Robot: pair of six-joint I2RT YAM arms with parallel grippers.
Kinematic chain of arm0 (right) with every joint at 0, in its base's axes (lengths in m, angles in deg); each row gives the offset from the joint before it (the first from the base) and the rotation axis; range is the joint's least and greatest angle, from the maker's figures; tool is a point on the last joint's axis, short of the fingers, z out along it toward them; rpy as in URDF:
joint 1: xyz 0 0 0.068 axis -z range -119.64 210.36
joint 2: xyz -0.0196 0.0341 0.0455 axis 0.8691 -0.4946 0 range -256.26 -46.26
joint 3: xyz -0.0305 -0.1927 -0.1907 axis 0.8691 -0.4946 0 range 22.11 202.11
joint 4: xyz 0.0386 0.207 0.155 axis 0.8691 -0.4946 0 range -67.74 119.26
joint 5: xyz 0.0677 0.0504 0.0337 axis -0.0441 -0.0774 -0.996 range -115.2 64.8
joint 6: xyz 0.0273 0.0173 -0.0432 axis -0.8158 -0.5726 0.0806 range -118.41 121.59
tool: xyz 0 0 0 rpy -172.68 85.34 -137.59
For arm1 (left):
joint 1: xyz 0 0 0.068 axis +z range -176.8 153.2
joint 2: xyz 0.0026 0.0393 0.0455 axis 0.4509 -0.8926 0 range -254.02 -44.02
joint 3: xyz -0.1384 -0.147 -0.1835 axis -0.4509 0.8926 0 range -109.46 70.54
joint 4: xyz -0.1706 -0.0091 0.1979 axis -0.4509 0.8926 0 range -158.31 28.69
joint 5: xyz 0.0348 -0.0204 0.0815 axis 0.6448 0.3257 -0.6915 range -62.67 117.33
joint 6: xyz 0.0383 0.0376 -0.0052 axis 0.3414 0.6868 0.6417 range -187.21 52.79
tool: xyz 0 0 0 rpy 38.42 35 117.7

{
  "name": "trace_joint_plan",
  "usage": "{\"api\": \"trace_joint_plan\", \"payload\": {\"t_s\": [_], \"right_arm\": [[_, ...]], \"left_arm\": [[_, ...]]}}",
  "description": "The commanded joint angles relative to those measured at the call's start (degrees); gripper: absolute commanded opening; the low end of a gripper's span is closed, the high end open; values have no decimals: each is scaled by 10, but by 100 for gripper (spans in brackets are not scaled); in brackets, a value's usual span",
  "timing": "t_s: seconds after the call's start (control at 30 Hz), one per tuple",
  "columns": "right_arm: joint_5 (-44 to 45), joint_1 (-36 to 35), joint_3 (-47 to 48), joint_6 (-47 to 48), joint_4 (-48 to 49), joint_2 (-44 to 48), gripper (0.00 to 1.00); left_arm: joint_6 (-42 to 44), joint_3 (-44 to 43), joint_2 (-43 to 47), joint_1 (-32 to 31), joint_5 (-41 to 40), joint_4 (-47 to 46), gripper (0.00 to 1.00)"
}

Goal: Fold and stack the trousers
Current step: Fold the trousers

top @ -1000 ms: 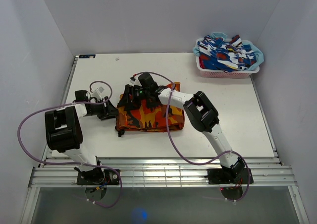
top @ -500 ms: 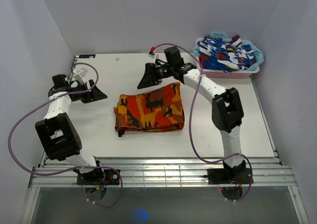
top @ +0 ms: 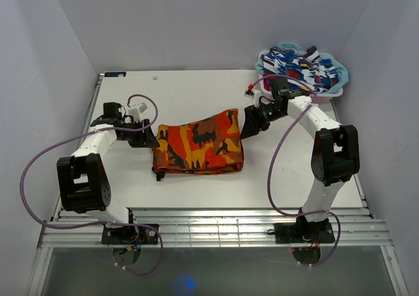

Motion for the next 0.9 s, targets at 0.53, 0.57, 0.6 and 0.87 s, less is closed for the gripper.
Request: {"api": "trace_joint_plan", "payload": {"t_s": [0.53,0.57,0.6,0.87], "right_arm": [[45,-15,-80,-44,67,-23,66],[52,-16,-80,-45,67,-24,66],[57,-16,-82,-48,69,-23,66],[76,-16,-84,-47,70,-22,66]], "left_arm": [[-51,-4,-23,-60,-62,-14,12],[-52,-6,-12,-60,-41,-13,7],[-56,-10,-2,-60,-31,-12,0],[-56,10,62,-60,-52,-19,0]]}}
